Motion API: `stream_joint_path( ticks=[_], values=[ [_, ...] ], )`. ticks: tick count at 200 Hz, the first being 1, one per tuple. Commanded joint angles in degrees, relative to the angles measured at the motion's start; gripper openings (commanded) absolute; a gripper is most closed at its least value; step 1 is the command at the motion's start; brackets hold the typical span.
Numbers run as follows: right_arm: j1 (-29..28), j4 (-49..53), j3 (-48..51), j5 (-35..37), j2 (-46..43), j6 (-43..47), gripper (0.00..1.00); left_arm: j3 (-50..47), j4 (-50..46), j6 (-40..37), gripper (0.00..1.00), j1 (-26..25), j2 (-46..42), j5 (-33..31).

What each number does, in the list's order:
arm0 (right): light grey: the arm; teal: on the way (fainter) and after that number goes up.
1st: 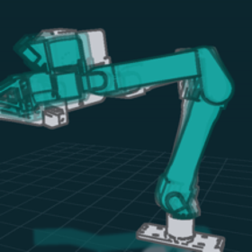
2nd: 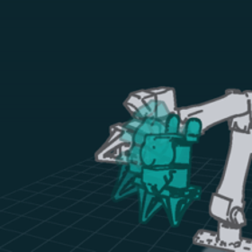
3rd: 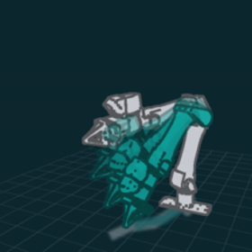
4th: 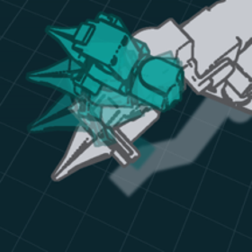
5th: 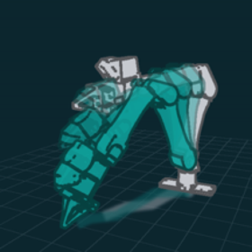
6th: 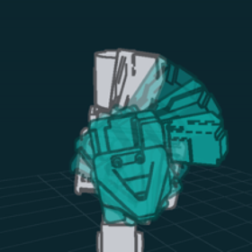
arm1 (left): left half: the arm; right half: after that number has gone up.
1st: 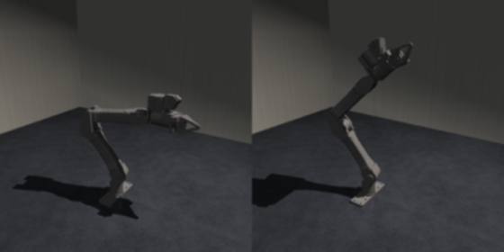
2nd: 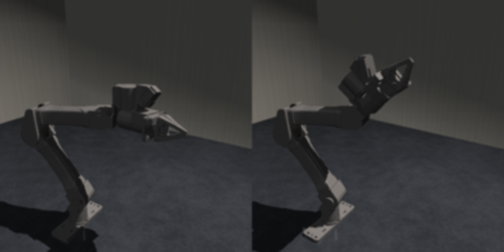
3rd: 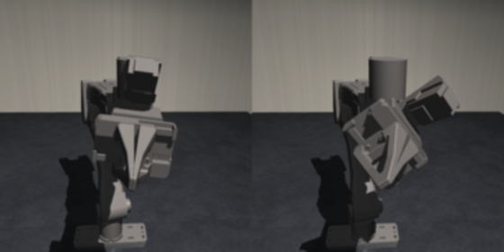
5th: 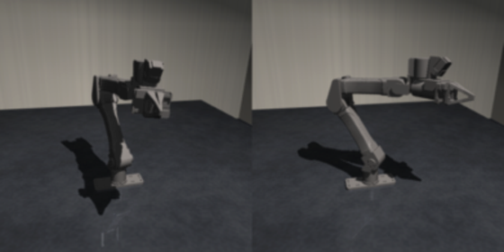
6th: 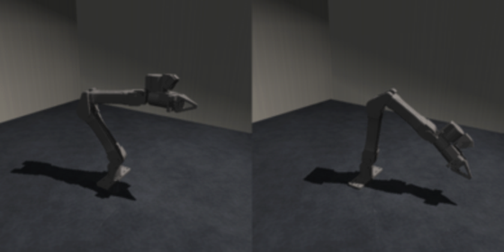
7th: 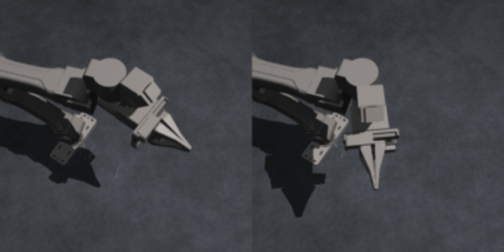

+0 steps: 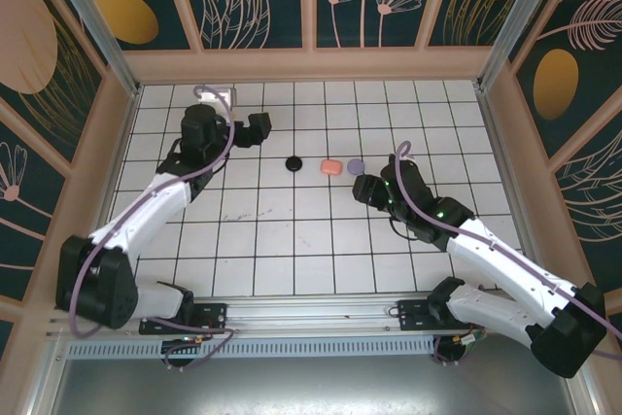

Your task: Insert the wireless bluetooth earbuds into the charging case

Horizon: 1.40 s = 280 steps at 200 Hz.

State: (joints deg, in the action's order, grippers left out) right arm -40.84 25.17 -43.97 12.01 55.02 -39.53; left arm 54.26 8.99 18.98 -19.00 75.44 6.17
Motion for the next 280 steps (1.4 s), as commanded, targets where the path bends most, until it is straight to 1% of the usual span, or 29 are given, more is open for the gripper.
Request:
stream_joint_path(
  ticks=[1,11,35,63,70,80,89,101,115,133,139,141,152,164,176,188,205,215,240,260,280],
  values=[
    [0.4,2.3,-3.0,3.4,-1.5,1.8,0.85,-2.2,-0.7,-3.9,0.99,0.5,-5.7,-4.3],
    [0.5,3.0,-3.7,5.1,-1.7,2.5,0.88,-3.3,-0.1,-5.1,0.99,0.5,-8.7,-6.0],
    [0.9,5.3,-6.5,11.8,-1.8,4.2,0.89,-9.3,4.8,-9.4,0.99,0.5,-16.9,-11.0],
    [2.2,6.3,-8.5,21.0,-1.6,6.8,0.90,-20.9,16.0,-19.6,0.99,0.5,-27.6,-14.7],
    [2.7,6.0,-8.6,23.5,-1.5,7.3,0.91,-23.8,18.6,-22.1,0.99,0.5,-30.0,-15.9],
    [3.0,4.5,-8.0,27.9,-1.7,8.4,0.92,-27.1,20.8,-25.6,0.99,0.5,-32.9,-18.6],
    [3.2,2.8,-7.0,32.6,-1.8,8.6,0.91,-29.1,20.5,-28.3,0.99,0.5,-34.7,-21.2],
    [3.6,-0.2,-4.6,37.8,-2.4,9.4,0.92,-30.4,19.4,-28.9,0.99,0.5,-35.8,-25.9],
    [5.2,-5.5,-1.0,40.4,-3.2,11.0,0.92,-32.1,20.6,-28.0,0.99,0.5,-35.9,-30.5],
    [9.0,-11.2,2.6,40.6,-3.0,12.2,0.94,-36.2,26.1,-26.0,0.99,0.5,-35.1,-32.6],
    [9.2,-12.9,3.6,40.3,-2.8,12.8,0.94,-37.2,28.2,-24.8,0.99,0.5,-34.3,-33.7],
    [10.5,-13.5,3.9,40.2,-2.6,13.1,0.94,-37.6,28.9,-24.4,0.99,0.5,-34.0,-34.0],
    [13.0,-16.7,5.5,39.7,-2.0,15.4,0.95,-39.6,33.5,-23.4,0.99,0.5,-31.6,-34.8],
    [15.5,-19.2,6.8,39.3,-0.8,16.1,0.95,-41.2,38.5,-23.2,0.99,0.5,-28.8,-35.5],
    [18.1,-20.4,7.6,38.3,0.4,15.4,0.95,-42.5,42.4,-24.7,0.99,0.5,-25.4,-36.1],
    [20.6,-23.1,9.3,36.4,1.2,15.7,0.95,-43.9,45.3,-25.6,0.99,0.5,-22.6,-36.8],
    [24.4,-27.8,12.2,30.9,1.2,18.3,0.98,-46.0,48.9,-25.3,0.99,1.0,-19.2,-37.5],
    [26.6,-31.1,13.9,27.9,0.9,19.8,0.99,-47.0,51.1,-24.4,0.99,1.6,-17.5,-36.6],
    [30.6,-38.4,17.1,23.8,0.9,22.1,0.99,-47.2,57.0,-24.2,0.99,2.9,-11.1,-33.1],
    [32.4,-43.1,18.9,22.3,1.7,24.1,0.99,-47.0,62.5,-23.0,0.99,3.7,-5.2,-32.8],
    [32.7,-47.9,20.6,22.6,3.3,27.7,0.99,-45.9,64.1,-24.4,0.99,4.2,-0.5,-31.6]
  ],
)
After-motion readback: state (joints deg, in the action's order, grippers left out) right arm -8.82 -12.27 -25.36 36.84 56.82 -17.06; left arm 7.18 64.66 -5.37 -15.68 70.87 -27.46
